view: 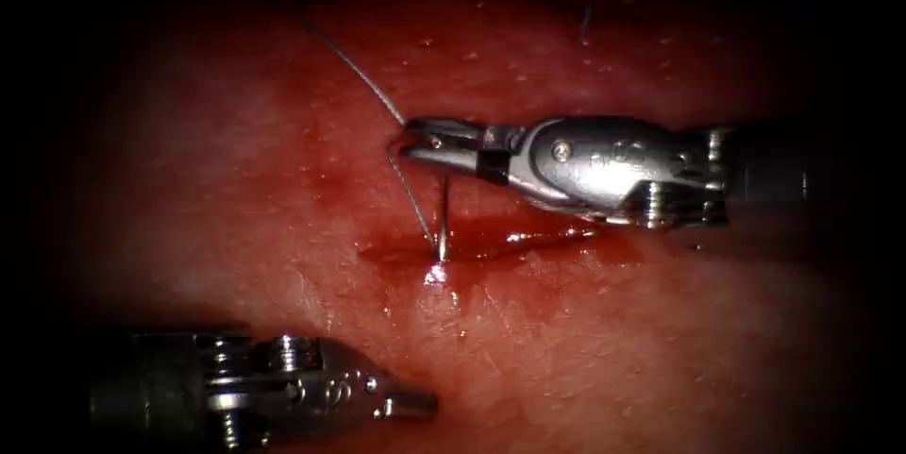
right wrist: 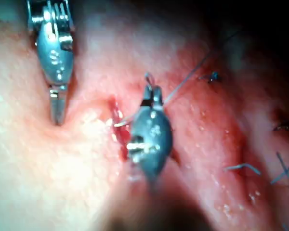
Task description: Wound Closure
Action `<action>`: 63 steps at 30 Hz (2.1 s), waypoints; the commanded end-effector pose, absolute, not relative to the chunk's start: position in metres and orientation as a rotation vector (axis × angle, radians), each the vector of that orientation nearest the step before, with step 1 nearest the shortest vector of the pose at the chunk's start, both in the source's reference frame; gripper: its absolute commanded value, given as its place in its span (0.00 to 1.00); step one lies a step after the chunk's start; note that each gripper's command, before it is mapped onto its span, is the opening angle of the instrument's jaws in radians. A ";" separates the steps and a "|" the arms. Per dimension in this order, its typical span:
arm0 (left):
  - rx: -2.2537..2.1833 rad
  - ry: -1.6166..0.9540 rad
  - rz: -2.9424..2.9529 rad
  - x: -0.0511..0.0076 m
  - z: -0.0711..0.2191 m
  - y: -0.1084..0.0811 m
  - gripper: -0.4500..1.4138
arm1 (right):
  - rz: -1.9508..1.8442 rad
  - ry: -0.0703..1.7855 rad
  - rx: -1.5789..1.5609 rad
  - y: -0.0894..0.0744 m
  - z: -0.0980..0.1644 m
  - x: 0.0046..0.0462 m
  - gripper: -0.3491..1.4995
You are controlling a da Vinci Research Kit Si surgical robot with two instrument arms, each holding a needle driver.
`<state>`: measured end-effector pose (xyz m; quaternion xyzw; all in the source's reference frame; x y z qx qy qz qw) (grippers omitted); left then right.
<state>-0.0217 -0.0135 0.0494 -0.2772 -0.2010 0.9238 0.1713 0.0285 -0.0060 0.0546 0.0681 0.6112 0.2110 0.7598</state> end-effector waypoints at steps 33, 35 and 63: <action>-0.800 -0.576 2.644 -0.0202 0.051 -0.013 0.00 | 0.851 1.248 0.621 -0.007 0.056 0.0292 0.00; -0.800 -0.575 2.644 -0.0202 0.051 -0.013 0.00 | 0.869 1.236 0.647 -0.007 0.056 0.0292 0.00; -0.810 -0.593 2.648 -0.0191 0.050 -0.013 0.00 | 0.909 1.066 1.067 -0.014 0.054 0.0302 0.00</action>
